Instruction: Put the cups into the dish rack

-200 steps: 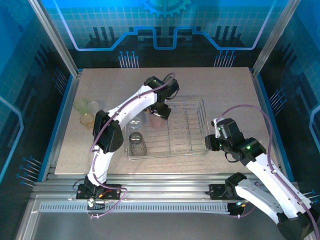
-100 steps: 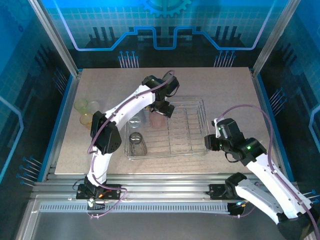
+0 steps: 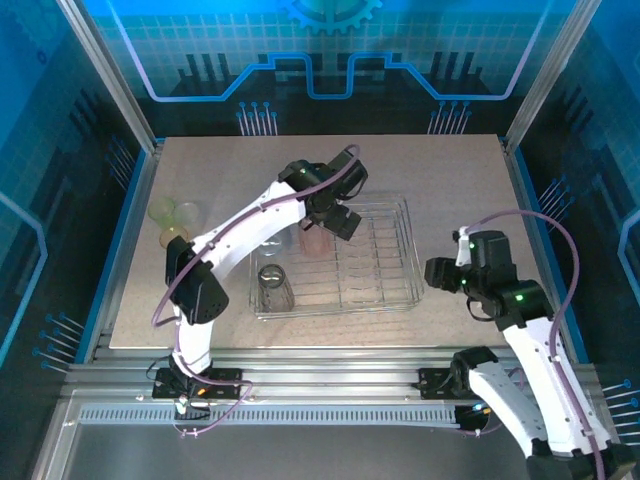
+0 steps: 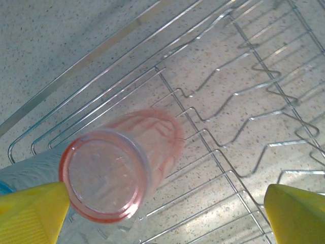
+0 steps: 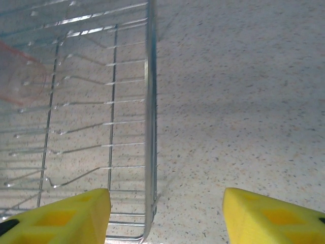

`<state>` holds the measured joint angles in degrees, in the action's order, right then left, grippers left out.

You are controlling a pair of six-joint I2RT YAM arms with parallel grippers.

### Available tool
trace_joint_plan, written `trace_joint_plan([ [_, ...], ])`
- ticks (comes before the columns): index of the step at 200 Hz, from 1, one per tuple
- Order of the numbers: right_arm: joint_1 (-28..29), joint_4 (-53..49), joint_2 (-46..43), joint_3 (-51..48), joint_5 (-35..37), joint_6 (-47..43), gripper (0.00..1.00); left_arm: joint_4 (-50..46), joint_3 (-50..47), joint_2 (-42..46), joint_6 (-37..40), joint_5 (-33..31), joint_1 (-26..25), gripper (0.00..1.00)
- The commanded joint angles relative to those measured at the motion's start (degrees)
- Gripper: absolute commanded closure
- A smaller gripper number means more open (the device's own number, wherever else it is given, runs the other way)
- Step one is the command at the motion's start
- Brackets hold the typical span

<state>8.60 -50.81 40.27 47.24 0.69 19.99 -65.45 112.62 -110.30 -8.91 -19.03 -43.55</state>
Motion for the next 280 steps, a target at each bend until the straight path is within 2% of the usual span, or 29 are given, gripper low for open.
trace_joint_plan([
  [1, -6.5, -3.7, -0.3, 2.8, -5.7, -1.2, 0.38, 5.4, -4.2, 7.2, 2.0, -0.5, -0.7, 0.01],
  [49, -28.0, -10.1, 6.4, 6.7, -13.8, -4.3, 0.37, 18.8, -21.2, 23.3, 5.2, 9.9, -2.1, 0.01],
  [89, -29.4, -10.9, 10.8, 7.9, -5.6, -2.7, 0.37, 28.1, -35.9, 35.4, 7.8, 18.2, -2.6, 0.01],
  [127, -29.6, -11.2, 14.7, 7.9, 1.8, 0.3, 0.37, 31.3, -42.8, 40.2, 7.5, 22.0, -2.8, 0.01],
  [154, -30.7, -10.4, 15.7, 7.0, 6.1, 2.2, 0.38, 31.1, -43.8, 40.7, 7.0, 22.4, -3.0, 0.01],
  [237, -32.0, -7.5, 24.2, 5.3, 12.1, 3.8, 0.42, 31.1, -44.6, 41.2, 7.0, 21.8, -3.2, 0.01],
  [280, -31.9, -5.6, 27.8, 3.9, 13.4, 4.2, 0.48, 30.9, -44.9, 41.0, 8.1, 18.6, -3.2, 0.01],
])
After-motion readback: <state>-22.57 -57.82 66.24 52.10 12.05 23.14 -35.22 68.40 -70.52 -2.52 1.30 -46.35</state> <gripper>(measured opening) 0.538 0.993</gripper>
